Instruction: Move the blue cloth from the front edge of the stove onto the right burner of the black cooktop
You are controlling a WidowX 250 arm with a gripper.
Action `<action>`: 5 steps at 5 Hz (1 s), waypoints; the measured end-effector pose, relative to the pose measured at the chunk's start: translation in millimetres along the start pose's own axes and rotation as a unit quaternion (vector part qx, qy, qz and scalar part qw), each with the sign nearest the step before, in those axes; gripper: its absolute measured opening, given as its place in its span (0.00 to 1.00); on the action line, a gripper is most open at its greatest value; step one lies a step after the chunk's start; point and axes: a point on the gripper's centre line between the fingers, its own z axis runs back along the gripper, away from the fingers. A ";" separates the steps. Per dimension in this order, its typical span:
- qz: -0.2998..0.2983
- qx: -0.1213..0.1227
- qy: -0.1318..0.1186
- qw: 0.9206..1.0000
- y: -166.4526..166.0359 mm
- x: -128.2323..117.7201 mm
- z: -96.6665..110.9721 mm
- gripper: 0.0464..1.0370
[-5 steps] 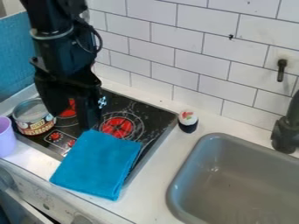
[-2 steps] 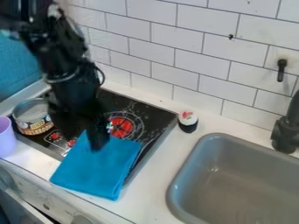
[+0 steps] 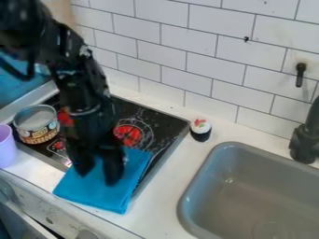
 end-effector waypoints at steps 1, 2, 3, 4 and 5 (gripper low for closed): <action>0.007 -0.002 0.005 1.000 1.8 9.3 -2.7 0.96; 0.004 0.017 0.005 1.000 2.0 28.7 -5.7 0.96; -0.011 0.038 -0.006 0.999 5.7 62.7 -4.7 0.96; -0.019 0.058 -0.018 0.998 9.4 87.2 -4.5 0.96; -0.023 0.066 -0.030 0.997 13.8 102.8 -3.4 0.96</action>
